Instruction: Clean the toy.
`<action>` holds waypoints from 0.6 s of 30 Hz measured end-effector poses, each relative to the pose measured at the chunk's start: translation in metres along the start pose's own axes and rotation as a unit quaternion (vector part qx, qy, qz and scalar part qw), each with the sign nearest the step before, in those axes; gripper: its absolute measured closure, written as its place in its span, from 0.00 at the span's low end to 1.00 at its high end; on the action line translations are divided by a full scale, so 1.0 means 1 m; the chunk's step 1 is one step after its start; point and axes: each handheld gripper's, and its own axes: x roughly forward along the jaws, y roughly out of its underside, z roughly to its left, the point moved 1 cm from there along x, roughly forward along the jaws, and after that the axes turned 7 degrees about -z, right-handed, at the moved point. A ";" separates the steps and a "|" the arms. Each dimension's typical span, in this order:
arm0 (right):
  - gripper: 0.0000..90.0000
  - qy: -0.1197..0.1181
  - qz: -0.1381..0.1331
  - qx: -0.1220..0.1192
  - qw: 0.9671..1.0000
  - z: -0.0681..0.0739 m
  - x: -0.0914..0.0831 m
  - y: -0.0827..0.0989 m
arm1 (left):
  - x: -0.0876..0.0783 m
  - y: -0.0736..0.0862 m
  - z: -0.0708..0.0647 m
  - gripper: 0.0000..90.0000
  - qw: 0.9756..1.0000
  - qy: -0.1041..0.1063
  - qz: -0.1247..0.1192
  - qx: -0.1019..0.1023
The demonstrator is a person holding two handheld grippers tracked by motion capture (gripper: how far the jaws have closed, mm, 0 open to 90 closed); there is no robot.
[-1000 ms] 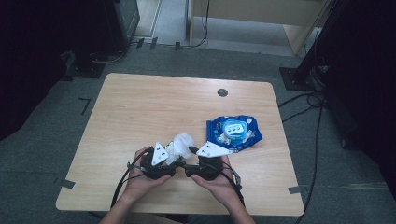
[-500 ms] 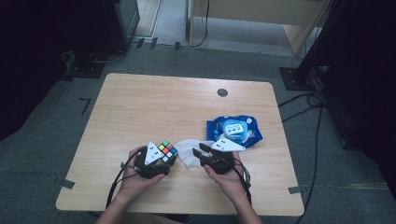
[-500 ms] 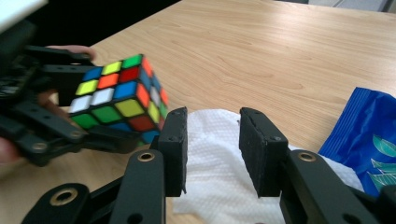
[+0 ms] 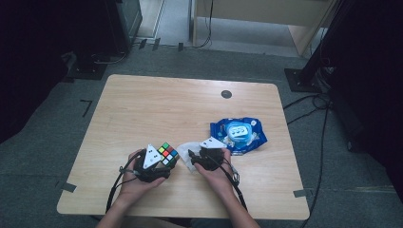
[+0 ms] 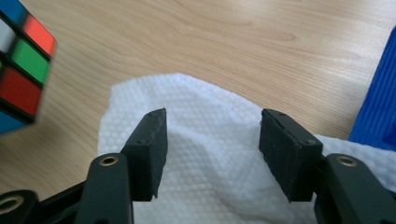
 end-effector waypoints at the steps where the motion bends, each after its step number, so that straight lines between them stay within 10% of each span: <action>1: 0.52 0.006 0.009 -0.005 1.000 0.000 0.002 0.001 | 0.000 0.000 0.001 0.38 1.000 0.000 -0.002 -0.002; 10: 0.63 0.020 0.023 0.013 0.999 -0.005 0.002 0.002 | -0.002 -0.002 -0.003 0.38 1.000 0.003 -0.005 0.002; 18: 0.98 0.034 0.023 0.013 0.999 -0.012 -0.003 0.004 | -0.001 -0.004 -0.007 0.38 1.000 0.011 -0.009 -0.001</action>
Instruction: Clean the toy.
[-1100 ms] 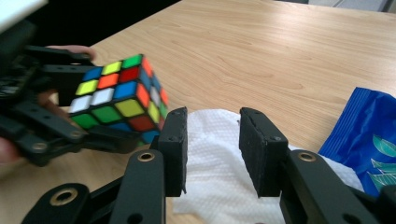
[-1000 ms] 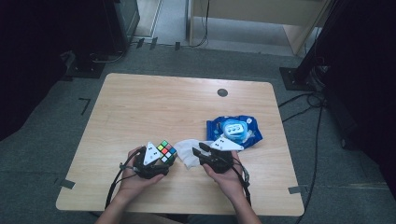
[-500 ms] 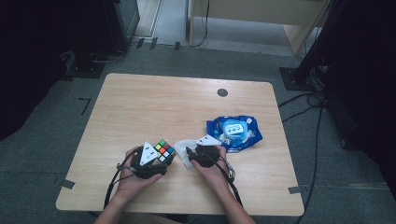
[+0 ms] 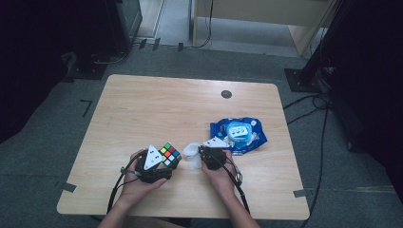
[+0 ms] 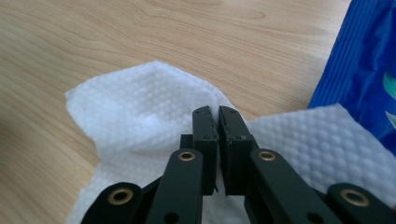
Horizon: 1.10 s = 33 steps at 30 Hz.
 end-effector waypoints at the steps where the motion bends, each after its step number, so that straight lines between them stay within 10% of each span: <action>1: 0.98 -0.006 -0.001 0.004 1.000 -0.002 -0.001 0.000 | 0.001 0.000 0.000 0.38 1.000 0.004 0.001 0.002; 5: 0.99 -0.042 -0.026 0.049 0.998 -0.010 -0.015 0.002 | 0.004 -0.001 0.001 0.38 1.000 0.012 0.000 0.003; 10: 0.99 -0.060 -0.086 0.028 0.994 -0.008 -0.049 -0.009 | 0.009 -0.003 0.000 0.38 1.000 0.018 0.000 0.005; 15: 0.99 -0.103 -0.157 -0.060 0.980 0.022 -0.098 -0.038 | 0.011 -0.009 -0.009 0.38 0.999 0.030 0.001 0.016; 23: 0.98 -0.138 -0.149 -0.172 0.964 0.073 -0.097 -0.034 | 0.011 -0.014 -0.020 0.38 0.999 0.042 0.004 0.033; 33: 0.98 -0.143 -0.149 -0.166 0.964 0.077 -0.086 -0.032 | 0.013 -0.015 -0.038 0.38 0.996 0.033 0.008 0.081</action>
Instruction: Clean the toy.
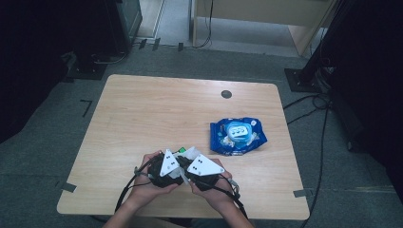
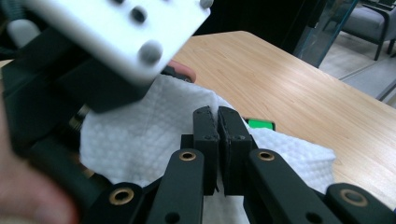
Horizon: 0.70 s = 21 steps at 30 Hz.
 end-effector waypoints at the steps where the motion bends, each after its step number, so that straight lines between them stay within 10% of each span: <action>1: 0.98 0.000 0.000 0.000 1.000 0.000 0.000 0.000 | 0.000 0.000 0.000 0.38 1.000 0.000 0.000 0.000; 14: 0.98 0.102 0.017 0.038 0.994 -0.037 -0.012 0.009 | -0.002 0.001 0.006 0.38 1.000 0.006 -0.005 -0.016; 21: 0.98 0.005 -0.009 0.029 1.000 -0.026 -0.019 -0.004 | -0.005 0.003 0.018 0.38 1.000 0.003 -0.001 -0.030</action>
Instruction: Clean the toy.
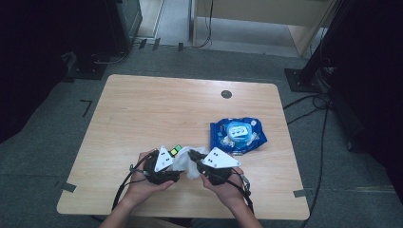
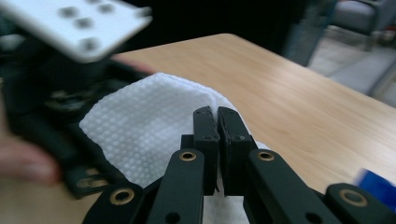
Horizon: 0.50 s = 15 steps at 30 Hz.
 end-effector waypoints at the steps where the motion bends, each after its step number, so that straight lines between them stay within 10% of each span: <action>1: 0.98 -0.013 0.002 -0.001 1.000 0.006 0.003 0.000 | 0.000 -0.001 -0.001 0.38 1.000 0.000 -0.002 0.000; 7: 0.98 -0.029 0.008 -0.017 0.999 0.029 0.017 0.002 | 0.001 -0.003 -0.013 0.38 1.000 0.005 -0.003 0.025; 15: 0.98 0.027 -0.015 0.001 1.000 0.014 0.015 0.006 | 0.002 -0.006 -0.020 0.38 1.000 0.016 -0.008 0.026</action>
